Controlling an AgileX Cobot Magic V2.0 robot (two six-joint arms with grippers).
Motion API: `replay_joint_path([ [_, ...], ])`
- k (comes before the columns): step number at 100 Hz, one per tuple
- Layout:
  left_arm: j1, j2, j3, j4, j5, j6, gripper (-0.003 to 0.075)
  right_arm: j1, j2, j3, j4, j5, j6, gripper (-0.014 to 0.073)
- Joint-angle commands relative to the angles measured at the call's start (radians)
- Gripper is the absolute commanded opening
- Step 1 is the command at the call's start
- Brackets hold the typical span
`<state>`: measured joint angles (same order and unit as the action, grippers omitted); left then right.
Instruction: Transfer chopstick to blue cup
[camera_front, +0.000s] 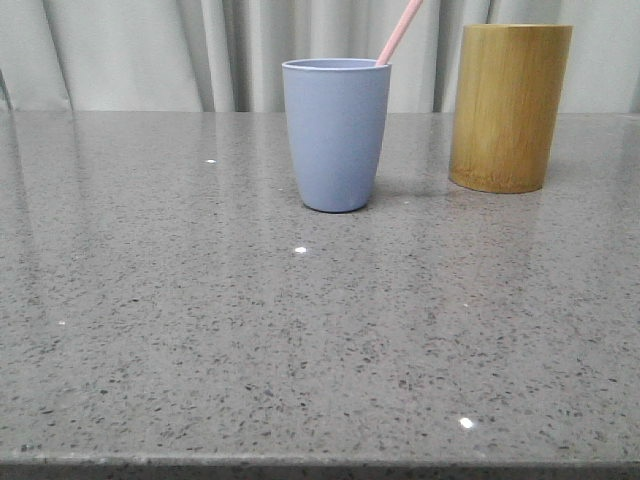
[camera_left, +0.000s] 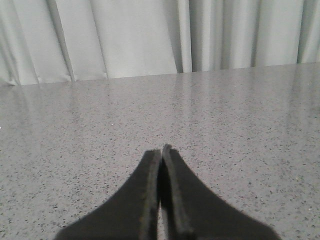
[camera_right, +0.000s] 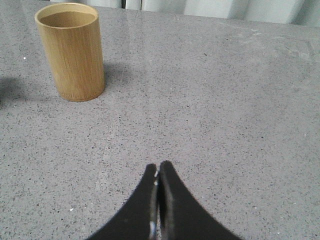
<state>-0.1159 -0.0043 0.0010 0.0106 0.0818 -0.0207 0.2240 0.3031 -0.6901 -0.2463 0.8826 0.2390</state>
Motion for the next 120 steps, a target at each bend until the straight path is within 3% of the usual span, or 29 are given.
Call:
replay_joint_path([
  [1,0.0,-0.034,0.011,0.012,-0.082,-0.019,-0.0019,-0.006,0.01,-0.021,-0.019,-0.066,-0.007,-0.0067],
  [120,0.0,-0.034,0.011,0.018,-0.082,-0.019,-0.0019,-0.006,0.008,-0.009,-0.022,-0.071,-0.007,-0.0067],
])
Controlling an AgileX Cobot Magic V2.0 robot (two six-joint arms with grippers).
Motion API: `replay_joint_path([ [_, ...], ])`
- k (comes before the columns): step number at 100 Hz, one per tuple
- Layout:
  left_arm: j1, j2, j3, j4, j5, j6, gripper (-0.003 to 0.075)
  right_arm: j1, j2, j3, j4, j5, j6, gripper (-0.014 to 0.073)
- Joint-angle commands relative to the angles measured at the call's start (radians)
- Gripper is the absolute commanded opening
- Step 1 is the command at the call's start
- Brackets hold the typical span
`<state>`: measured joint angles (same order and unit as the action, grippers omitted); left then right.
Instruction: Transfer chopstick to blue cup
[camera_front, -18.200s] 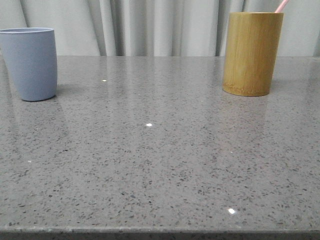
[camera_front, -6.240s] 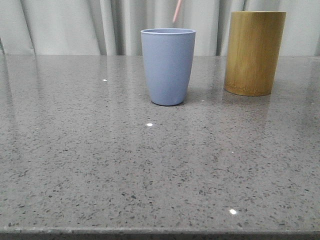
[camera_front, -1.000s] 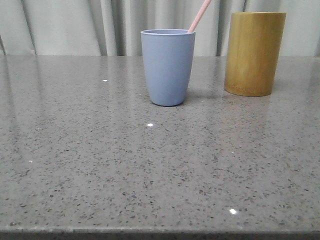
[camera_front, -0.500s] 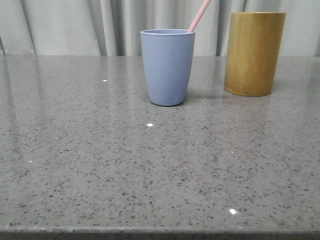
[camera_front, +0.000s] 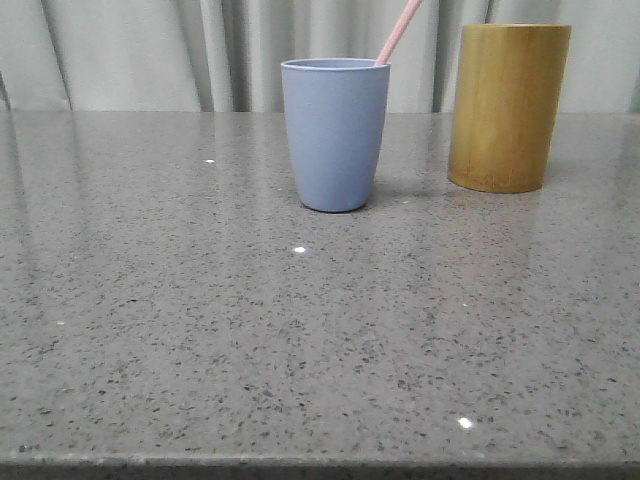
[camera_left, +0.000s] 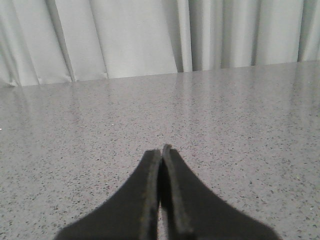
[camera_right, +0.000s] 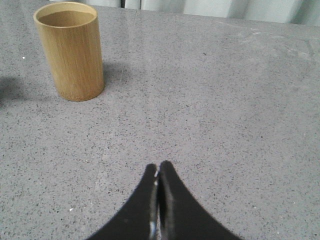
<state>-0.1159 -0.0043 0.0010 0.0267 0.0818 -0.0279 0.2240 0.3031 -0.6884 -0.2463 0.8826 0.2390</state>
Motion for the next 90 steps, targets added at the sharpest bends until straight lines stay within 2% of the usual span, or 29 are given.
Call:
replay_joint_path([
  [1,0.0,-0.034,0.011,0.002,-0.082,-0.012,-0.0019,-0.006,0.005,-0.01,-0.024,-0.071,-0.007,-0.0067],
  [18,0.0,-0.034,0.011,0.002,-0.082,-0.012,-0.0019,-0.007,-0.07,0.067,-0.02,-0.14,-0.011,-0.0067],
  [42,0.0,-0.034,0.011,0.002,-0.082,-0.012,-0.0019,-0.007,-0.252,0.326,-0.01,-0.474,-0.018,-0.0067],
  [54,0.0,-0.034,0.011,0.002,-0.082,-0.012,-0.0019,-0.009,-0.334,0.446,0.067,-0.622,-0.08,-0.0067],
  [80,0.0,-0.034,0.011,0.002,-0.082,-0.012,-0.0019,-0.112,-0.332,0.596,0.265,-0.741,-0.214,-0.0067],
  [90,0.0,-0.034,0.011,0.002,-0.082,-0.012,-0.0019,-0.149,-0.332,0.629,0.28,-0.795,-0.22,-0.0067],
])
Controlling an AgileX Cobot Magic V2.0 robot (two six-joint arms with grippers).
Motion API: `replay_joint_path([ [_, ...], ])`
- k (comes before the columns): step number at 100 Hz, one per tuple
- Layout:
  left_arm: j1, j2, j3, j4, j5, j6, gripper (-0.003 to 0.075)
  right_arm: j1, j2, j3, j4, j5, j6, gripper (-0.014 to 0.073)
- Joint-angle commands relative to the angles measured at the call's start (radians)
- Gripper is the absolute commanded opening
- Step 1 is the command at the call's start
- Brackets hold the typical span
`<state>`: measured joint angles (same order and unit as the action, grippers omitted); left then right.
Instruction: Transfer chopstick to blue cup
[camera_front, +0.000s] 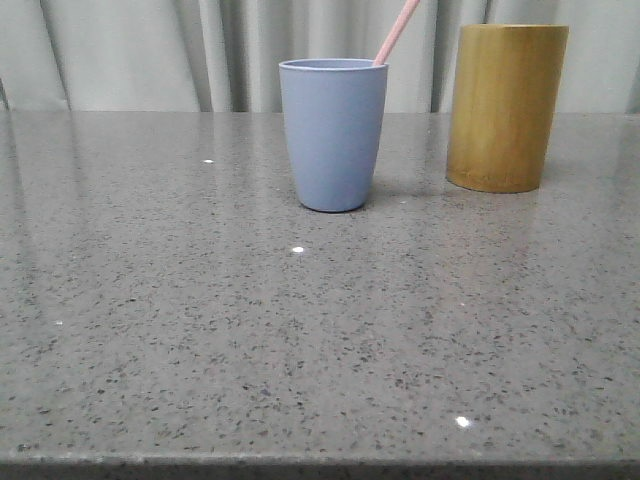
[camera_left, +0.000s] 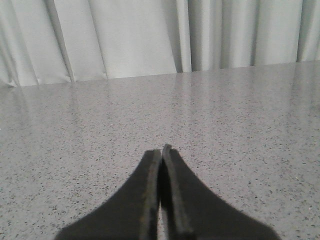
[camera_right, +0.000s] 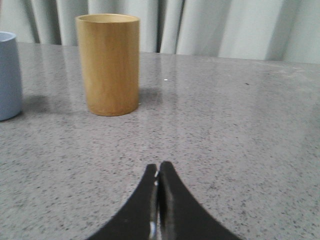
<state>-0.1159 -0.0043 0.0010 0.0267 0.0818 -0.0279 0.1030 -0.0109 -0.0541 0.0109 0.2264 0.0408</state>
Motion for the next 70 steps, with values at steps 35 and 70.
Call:
replay_joint_path([
  [35,0.0,-0.034,0.011,0.002,-0.082,-0.012,-0.0019,-0.031,-0.019,0.082,-0.026,-0.263,-0.016,-0.0067],
  [70,0.0,-0.034,0.011,0.002,-0.082,-0.012,-0.0019,-0.032,-0.019,0.082,-0.057,-0.271,-0.015,-0.0067],
])
